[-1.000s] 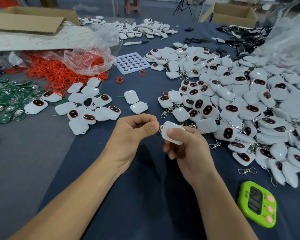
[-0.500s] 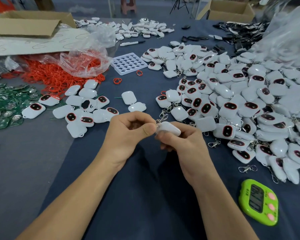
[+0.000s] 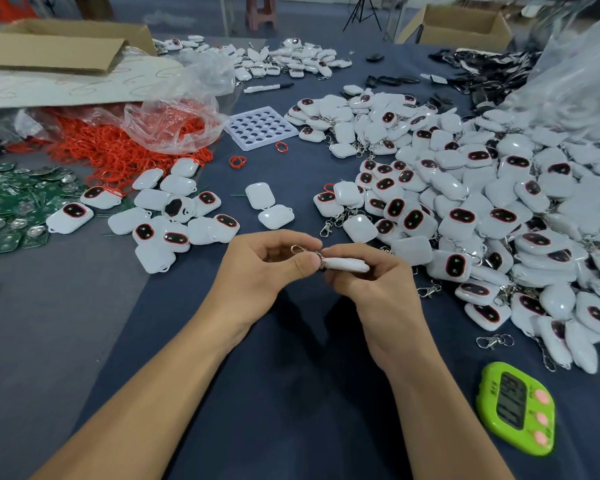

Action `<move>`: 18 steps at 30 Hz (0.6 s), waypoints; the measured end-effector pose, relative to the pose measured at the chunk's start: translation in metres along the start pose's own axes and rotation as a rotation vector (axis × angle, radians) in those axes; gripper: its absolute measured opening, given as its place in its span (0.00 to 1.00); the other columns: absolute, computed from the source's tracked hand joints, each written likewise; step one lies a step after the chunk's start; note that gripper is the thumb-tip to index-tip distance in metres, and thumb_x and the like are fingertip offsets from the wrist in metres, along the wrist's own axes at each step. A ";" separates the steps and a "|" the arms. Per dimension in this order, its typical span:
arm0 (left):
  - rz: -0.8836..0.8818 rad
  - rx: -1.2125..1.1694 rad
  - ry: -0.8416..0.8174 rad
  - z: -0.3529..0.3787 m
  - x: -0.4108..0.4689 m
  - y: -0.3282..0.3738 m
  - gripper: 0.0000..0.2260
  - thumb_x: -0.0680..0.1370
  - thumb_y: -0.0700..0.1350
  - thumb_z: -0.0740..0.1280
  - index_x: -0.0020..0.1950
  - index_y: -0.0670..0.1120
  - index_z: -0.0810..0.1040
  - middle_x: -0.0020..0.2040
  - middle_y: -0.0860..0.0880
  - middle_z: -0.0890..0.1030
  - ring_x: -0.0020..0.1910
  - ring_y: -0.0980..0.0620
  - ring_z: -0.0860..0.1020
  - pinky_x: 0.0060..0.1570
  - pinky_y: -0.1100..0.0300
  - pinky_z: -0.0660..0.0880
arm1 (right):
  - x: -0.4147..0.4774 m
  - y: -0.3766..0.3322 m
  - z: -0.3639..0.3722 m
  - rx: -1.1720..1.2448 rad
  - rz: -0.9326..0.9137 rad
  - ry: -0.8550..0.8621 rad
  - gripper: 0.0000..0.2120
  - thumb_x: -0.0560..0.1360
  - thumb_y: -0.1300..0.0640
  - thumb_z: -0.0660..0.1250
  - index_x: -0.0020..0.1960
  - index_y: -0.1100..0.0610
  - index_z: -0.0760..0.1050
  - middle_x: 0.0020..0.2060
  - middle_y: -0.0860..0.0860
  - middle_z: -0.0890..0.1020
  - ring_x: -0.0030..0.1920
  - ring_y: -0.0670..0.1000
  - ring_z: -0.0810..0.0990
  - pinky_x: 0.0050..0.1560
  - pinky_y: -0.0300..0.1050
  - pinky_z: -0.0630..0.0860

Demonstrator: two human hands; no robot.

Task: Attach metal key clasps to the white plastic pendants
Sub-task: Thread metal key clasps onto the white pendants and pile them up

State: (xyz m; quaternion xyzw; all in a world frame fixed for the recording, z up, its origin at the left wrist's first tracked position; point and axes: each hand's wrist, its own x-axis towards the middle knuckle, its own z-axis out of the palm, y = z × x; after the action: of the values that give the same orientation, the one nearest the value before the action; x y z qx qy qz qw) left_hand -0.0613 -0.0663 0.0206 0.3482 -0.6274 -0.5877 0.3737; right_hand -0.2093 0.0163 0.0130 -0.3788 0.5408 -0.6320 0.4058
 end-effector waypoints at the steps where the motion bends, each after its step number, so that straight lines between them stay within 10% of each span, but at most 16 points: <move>1: 0.007 0.007 0.001 0.000 0.000 0.001 0.08 0.72 0.41 0.77 0.45 0.54 0.88 0.40 0.54 0.86 0.40 0.60 0.81 0.44 0.70 0.75 | 0.000 0.000 0.000 -0.010 -0.001 -0.003 0.18 0.75 0.75 0.68 0.47 0.54 0.88 0.42 0.53 0.88 0.46 0.49 0.84 0.50 0.42 0.79; 18: 0.015 -0.003 0.181 0.000 0.001 0.002 0.15 0.75 0.34 0.74 0.41 0.55 0.87 0.39 0.52 0.86 0.41 0.56 0.84 0.46 0.66 0.78 | 0.002 0.007 -0.002 -0.093 -0.093 -0.050 0.27 0.67 0.73 0.65 0.51 0.45 0.88 0.47 0.51 0.89 0.47 0.52 0.83 0.47 0.43 0.78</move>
State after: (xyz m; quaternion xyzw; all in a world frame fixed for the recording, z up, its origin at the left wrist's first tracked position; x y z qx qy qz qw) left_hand -0.0616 -0.0669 0.0225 0.3944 -0.5930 -0.5519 0.4338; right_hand -0.2112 0.0149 0.0061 -0.4378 0.5411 -0.6145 0.3714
